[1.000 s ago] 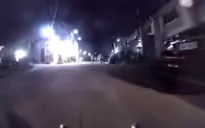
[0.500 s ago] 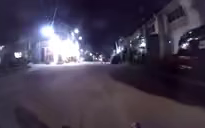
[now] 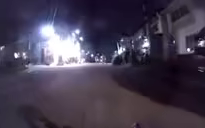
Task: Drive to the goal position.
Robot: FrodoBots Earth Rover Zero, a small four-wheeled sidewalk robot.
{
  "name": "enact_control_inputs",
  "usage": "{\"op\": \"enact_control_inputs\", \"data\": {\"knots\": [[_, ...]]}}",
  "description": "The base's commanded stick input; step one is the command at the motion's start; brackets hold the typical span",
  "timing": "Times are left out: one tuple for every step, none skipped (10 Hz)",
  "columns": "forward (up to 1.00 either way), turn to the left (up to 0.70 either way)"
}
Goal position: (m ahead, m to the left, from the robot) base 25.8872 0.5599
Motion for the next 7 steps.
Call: {"op": "enact_control_inputs", "data": {"knots": [[1.0, -0.4], [1.0, -0.39], [1.0, -0.36], [1.0, -0.04], [1.0, 0.0], [1.0, 0.0], [1.0, 0.0]]}}
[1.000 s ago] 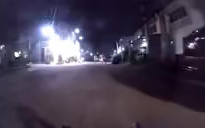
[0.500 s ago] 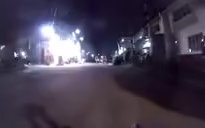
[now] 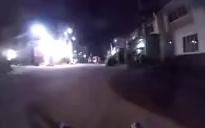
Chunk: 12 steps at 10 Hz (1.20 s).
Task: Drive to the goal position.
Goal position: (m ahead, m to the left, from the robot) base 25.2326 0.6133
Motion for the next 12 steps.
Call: {"op": "enact_control_inputs", "data": {"knots": [[1.0, 0.0], [1.0, 0.0], [1.0, 0.0], [1.0, 0.0], [1.0, 0.0], [1.0, 0.0], [1.0, 0.0], [1.0, 0.0], [1.0, 0.0], [1.0, 0.0], [1.0, 0.0], [1.0, 0.0]]}}
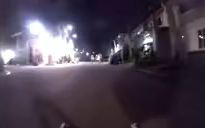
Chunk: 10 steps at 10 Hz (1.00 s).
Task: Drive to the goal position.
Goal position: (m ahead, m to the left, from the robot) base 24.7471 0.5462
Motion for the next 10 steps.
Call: {"op": "enact_control_inputs", "data": {"knots": [[1.0, 0.0], [1.0, 0.0], [1.0, 0.0], [1.0, 0.0], [1.0, 0.0], [1.0, 0.0], [1.0, 0.0], [1.0, 0.0], [1.0, 0.0], [1.0, 0.0]]}}
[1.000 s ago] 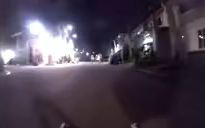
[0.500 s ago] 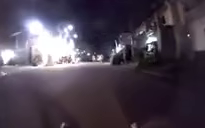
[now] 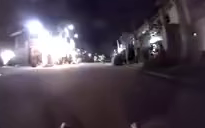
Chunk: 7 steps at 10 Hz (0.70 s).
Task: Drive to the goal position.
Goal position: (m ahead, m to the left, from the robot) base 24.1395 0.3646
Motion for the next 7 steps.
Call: {"op": "enact_control_inputs", "data": {"knots": [[1.0, 0.0], [1.0, 0.0], [1.0, 0.0], [1.0, 0.0], [1.0, 0.0], [1.0, 0.0], [1.0, 0.0]]}}
